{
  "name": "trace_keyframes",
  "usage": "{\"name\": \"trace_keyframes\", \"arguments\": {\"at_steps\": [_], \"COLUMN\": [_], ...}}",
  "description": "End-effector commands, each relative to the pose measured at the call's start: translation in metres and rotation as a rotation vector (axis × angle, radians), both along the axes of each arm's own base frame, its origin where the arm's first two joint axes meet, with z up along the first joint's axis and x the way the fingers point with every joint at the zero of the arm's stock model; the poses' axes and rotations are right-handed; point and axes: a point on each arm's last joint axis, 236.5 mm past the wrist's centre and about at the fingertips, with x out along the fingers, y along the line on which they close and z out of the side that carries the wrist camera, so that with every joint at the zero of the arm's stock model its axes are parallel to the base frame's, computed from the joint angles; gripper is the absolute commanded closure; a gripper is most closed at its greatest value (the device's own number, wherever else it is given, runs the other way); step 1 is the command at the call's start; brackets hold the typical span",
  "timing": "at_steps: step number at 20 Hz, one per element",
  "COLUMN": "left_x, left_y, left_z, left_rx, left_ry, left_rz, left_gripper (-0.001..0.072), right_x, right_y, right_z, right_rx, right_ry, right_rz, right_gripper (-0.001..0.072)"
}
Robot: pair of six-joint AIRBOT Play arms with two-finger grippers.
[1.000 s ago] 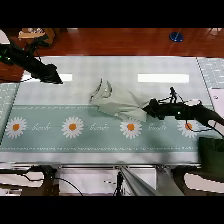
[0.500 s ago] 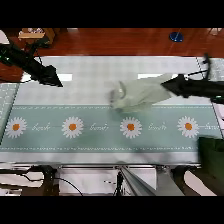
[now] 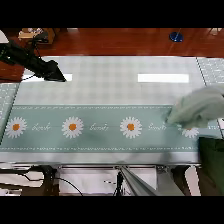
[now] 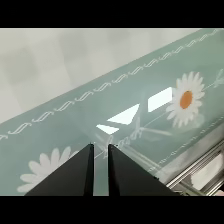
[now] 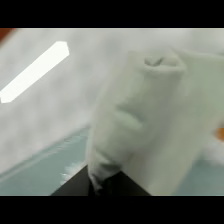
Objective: Fold the shirts.
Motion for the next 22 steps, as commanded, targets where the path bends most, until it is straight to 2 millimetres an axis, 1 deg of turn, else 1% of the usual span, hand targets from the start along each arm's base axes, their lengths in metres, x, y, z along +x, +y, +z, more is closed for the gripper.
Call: {"name": "trace_keyframes", "arguments": {"at_steps": [1,2,3,5,6,8,10,12,14,16,17,19,21,22], "left_x": [0.014,0.017,0.019,0.028,0.032,0.044,0.055,0.061,0.063,0.060,0.058,0.057,0.058,0.058], "left_y": [-0.003,-0.001,0.002,0.009,0.013,0.024,0.042,0.056,0.066,0.069,0.069,0.069,0.070,0.070], "left_z": [0.008,0.008,0.008,0.007,0.006,0.005,-0.002,-0.001,0.001,0.001,0.001,0.001,0.001,0.001], "left_rx": [-0.070,-0.085,-0.099,-0.147,-0.186,-0.261,-0.260,-0.250,-0.243,-0.240,-0.240,-0.241,-0.240,-0.240], "left_ry": [-0.033,-0.035,-0.031,-0.021,-0.012,-0.004,-0.030,-0.073,-0.106,-0.117,-0.116,-0.116,-0.118,-0.118], "left_rz": [0.044,0.059,0.072,0.111,0.135,0.183,0.228,0.245,0.242,0.217,0.208,0.207,0.209,0.209], "left_gripper": [0.0565,0.0565,0.0565,0.0565,0.0565,0.0565,0.0566,0.0566,0.0566,0.0566,0.0566,0.0566,0.0566,0.0566], "right_x": [-0.123,-0.141,-0.151,-0.187,-0.205,-0.224,-0.247,-0.270,-0.296,-0.321,-0.331,-0.345,-0.356,-0.361], "right_y": [-0.064,-0.074,-0.079,-0.098,-0.108,-0.117,-0.119,-0.114,-0.109,-0.108,-0.105,-0.092,-0.083,-0.083], "right_z": [-0.035,-0.035,-0.034,-0.029,-0.024,-0.018,-0.023,-0.035,-0.046,-0.056,-0.065,-0.090,-0.118,-0.129], "right_rx": [-0.162,-0.192,-0.212,-0.298,-0.347,-0.399,-0.413,-0.417,-0.448,-0.514,-0.525,-0.474,-0.421,-0.414], "right_ry": [0.457,0.514,0.546,0.678,0.736,0.805,0.913,1.033,1.148,1.256,1.290,1.320,1.340,1.340], "right_rz": [-0.292,-0.359,-0.386,-0.480,-0.546,-0.592,-0.626,-0.648,-0.679,-0.696,-0.711,-0.750,-0.768,-0.771], "right_gripper": [0.0687,0.0687,0.0687,0.0687,0.0687,0.0686,0.0685,0.0684,0.0683,0.0683,0.0683,0.0683,0.0682,0.0581]}}
